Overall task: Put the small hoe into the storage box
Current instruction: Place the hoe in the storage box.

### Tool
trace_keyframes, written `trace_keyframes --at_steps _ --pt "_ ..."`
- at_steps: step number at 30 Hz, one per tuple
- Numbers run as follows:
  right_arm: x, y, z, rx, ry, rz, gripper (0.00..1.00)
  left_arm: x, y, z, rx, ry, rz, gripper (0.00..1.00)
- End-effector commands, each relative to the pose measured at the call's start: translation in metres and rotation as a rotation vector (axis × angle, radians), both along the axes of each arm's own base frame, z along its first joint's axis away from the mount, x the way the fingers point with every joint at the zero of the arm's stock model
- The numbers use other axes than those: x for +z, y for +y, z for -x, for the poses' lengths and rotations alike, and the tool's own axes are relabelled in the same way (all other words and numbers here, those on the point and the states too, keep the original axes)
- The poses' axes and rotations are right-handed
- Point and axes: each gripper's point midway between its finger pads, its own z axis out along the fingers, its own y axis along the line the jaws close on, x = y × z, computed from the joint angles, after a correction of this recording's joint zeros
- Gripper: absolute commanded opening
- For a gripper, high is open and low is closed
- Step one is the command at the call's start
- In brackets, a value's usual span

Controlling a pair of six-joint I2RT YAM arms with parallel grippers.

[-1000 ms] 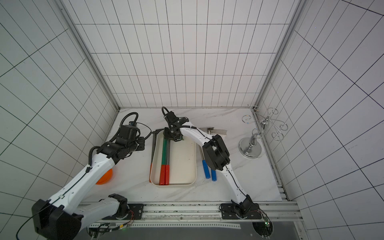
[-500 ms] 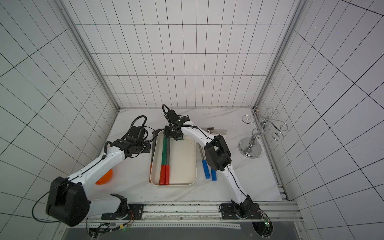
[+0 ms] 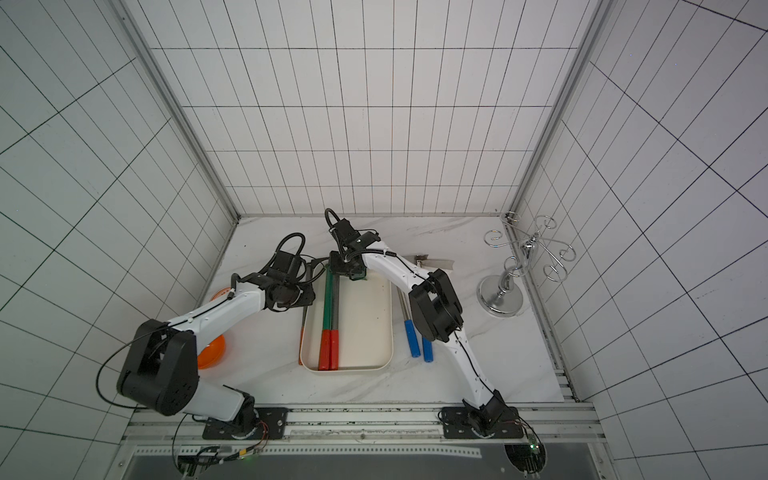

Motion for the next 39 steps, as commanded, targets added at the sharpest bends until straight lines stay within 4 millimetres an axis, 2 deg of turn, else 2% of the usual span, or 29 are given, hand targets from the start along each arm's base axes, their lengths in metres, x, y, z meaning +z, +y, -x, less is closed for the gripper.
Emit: trace_keyframes --at_steps 1,6,13,17,22,33,39 --pt "0.003 0.016 0.009 0.037 0.021 -0.063 0.1 0.013 -0.011 -0.021 0.005 -0.055 0.059 0.39" --pt "-0.02 0.019 0.016 0.049 0.059 -0.037 0.0 0.011 -0.014 -0.025 0.004 -0.053 0.069 0.33" --pt "-0.032 0.015 0.019 0.046 0.072 -0.012 0.0 0.007 -0.015 -0.025 0.001 -0.046 0.072 0.27" --pt "-0.023 0.01 0.023 0.049 0.065 -0.004 0.0 0.006 -0.016 -0.027 0.001 -0.044 0.074 0.23" --pt "-0.014 0.004 0.034 0.062 0.067 0.001 0.0 0.005 -0.017 -0.03 0.005 -0.043 0.075 0.12" --pt "0.048 -0.02 0.01 -0.053 -0.105 0.019 0.0 0.007 -0.016 -0.03 0.007 -0.045 0.07 0.01" --pt "0.064 -0.032 0.013 -0.092 -0.119 0.028 0.0 0.008 -0.015 -0.03 0.008 -0.047 0.066 0.0"
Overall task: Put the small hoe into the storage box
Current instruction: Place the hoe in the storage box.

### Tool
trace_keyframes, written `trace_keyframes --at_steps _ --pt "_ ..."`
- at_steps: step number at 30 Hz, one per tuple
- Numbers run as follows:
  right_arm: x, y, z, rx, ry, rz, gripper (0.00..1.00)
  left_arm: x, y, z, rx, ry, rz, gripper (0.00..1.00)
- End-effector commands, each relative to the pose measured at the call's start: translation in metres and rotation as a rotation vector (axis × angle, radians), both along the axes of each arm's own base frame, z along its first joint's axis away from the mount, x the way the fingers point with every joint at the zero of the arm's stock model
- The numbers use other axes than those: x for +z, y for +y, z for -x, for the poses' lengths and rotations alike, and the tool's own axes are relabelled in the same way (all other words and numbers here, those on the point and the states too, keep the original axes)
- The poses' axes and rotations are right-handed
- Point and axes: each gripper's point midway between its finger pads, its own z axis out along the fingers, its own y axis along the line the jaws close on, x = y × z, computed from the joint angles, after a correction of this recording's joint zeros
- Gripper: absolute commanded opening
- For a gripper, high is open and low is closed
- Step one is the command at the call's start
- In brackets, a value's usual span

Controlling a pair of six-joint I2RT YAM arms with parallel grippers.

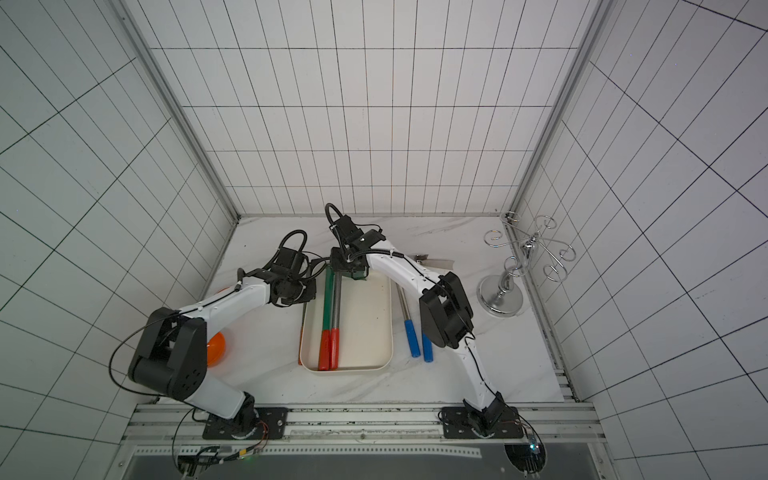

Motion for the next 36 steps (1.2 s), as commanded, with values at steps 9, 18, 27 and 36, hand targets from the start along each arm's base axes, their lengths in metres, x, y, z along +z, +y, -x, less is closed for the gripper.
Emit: trace_keyframes --at_steps 9,18,27,36 --pt "0.005 -0.009 0.024 -0.006 0.076 0.005 0.0 0.014 -0.009 -0.014 -0.003 -0.056 0.033 0.0" --pt "-0.008 -0.013 0.034 0.016 0.138 0.062 0.0 0.016 -0.01 -0.017 0.001 -0.063 0.04 0.0" --pt "-0.017 -0.007 0.043 0.041 0.181 0.071 0.0 0.015 -0.01 -0.019 0.003 -0.063 0.044 0.0" --pt "-0.016 0.005 0.059 0.085 0.212 0.045 0.0 0.014 -0.011 -0.02 0.002 -0.063 0.042 0.0"
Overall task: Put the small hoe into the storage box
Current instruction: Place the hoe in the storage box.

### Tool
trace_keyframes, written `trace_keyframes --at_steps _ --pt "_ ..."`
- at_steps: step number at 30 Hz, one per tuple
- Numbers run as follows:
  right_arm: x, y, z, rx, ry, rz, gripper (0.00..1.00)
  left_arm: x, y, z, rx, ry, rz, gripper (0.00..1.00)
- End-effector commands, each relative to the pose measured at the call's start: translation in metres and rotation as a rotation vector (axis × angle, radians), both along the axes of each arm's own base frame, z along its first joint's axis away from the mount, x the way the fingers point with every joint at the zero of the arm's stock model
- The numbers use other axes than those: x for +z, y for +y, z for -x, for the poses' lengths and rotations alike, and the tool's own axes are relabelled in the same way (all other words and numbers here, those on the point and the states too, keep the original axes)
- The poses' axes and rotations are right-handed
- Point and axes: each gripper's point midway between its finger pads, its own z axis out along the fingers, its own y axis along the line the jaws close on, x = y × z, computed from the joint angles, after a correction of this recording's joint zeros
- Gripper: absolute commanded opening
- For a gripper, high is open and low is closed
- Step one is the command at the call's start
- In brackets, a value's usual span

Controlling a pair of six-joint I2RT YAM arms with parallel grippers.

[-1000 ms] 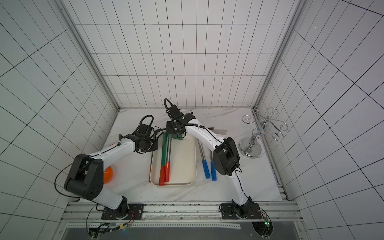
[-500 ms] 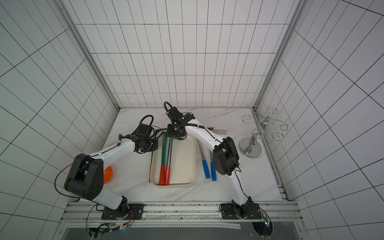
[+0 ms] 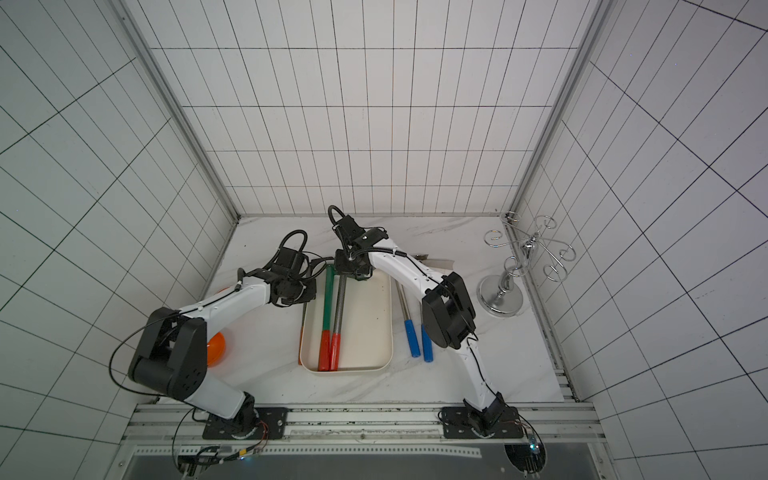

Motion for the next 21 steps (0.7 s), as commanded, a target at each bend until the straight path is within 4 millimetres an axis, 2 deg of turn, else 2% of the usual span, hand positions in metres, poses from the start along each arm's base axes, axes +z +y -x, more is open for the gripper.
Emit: trace_keyframes --at_steps 1,11,18,21 --pt "-0.003 0.019 0.04 0.088 0.11 -0.009 0.0 0.015 -0.011 -0.021 0.002 -0.067 0.042 0.0" --pt "-0.015 0.035 0.039 0.116 0.137 -0.047 0.0 0.016 -0.01 -0.021 0.005 -0.073 0.041 0.0" --pt "-0.011 0.042 0.038 0.127 0.133 -0.08 0.0 0.016 -0.01 -0.022 0.008 -0.069 0.044 0.0" --pt "-0.019 0.043 0.038 0.127 0.148 -0.073 0.0 0.018 -0.01 -0.022 0.008 -0.075 0.044 0.0"
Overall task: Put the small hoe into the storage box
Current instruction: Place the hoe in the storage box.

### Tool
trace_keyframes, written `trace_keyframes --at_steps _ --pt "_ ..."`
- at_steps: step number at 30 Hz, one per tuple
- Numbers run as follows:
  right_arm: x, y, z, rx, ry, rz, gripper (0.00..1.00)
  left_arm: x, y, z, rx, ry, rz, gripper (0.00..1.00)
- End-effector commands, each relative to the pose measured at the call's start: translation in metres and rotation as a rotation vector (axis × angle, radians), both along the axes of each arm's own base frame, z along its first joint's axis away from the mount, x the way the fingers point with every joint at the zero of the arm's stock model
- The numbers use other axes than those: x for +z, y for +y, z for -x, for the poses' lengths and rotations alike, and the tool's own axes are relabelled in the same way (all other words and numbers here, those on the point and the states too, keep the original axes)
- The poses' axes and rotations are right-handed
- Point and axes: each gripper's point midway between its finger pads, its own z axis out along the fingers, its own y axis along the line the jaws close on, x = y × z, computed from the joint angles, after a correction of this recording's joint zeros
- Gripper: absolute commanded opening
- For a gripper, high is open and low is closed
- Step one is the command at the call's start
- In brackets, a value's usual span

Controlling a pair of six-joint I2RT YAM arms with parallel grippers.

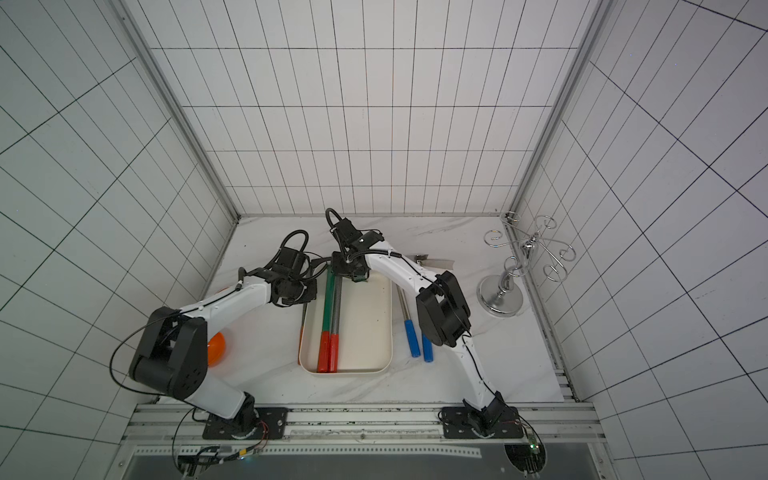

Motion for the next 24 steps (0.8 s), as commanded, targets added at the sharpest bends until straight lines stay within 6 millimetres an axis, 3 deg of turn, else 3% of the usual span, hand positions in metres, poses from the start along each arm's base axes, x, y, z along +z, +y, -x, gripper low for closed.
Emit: trace_keyframes --at_steps 1,8,24 --pt "-0.007 0.026 0.042 0.101 0.142 -0.033 0.0 0.018 -0.008 -0.024 0.016 -0.088 0.048 0.0" --pt "-0.025 0.023 0.036 0.083 0.154 -0.002 0.0 0.021 -0.007 -0.024 0.019 -0.092 0.046 0.0" --pt "-0.019 0.014 0.021 0.059 0.126 -0.028 0.0 0.022 -0.006 -0.025 0.023 -0.093 0.052 0.0"
